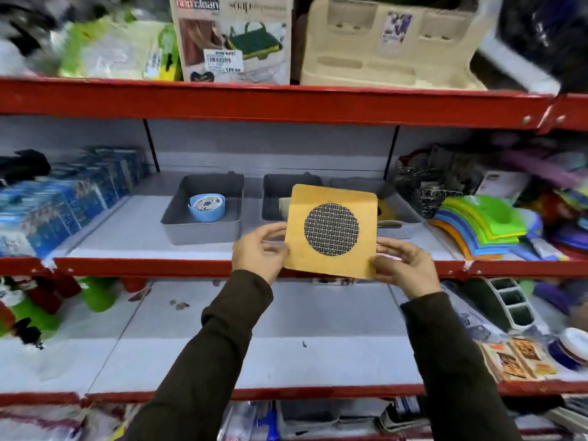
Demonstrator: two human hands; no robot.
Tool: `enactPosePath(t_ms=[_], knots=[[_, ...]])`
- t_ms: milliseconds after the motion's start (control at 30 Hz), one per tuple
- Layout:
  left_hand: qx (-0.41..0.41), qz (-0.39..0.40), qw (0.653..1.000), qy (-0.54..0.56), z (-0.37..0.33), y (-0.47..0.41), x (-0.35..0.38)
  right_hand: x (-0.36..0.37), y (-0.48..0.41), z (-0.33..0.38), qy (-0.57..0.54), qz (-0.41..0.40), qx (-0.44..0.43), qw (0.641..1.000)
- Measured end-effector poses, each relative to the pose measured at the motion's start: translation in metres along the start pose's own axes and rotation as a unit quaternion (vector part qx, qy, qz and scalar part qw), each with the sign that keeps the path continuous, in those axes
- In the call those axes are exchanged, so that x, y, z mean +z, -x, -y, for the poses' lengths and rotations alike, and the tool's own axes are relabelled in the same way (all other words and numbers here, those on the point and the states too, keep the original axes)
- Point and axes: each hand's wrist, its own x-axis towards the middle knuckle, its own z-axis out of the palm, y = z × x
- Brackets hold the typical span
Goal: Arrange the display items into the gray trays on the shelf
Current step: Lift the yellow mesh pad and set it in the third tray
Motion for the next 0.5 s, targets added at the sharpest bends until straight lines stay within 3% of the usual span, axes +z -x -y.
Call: enactPosePath(t_ms=[200,333,500], knots=[[0.035,0.043,0.995,-0.088,-0.057,-0.067,0.082,-0.057,-0.089,0.039,0.091,-0.037,-0.027,0.995],[-0.035,0.074,0.986,-0.145,-0.071,-0.12,0.139,-0.08,-0.163,0.052,0.164,-0.05,0.008,0.985],[-0.086,0.06,0.975,-0.195,-0.056,-0.151,0.188,-0.09,-0.224,0.037,0.226,-0.029,0.031,0.973]])
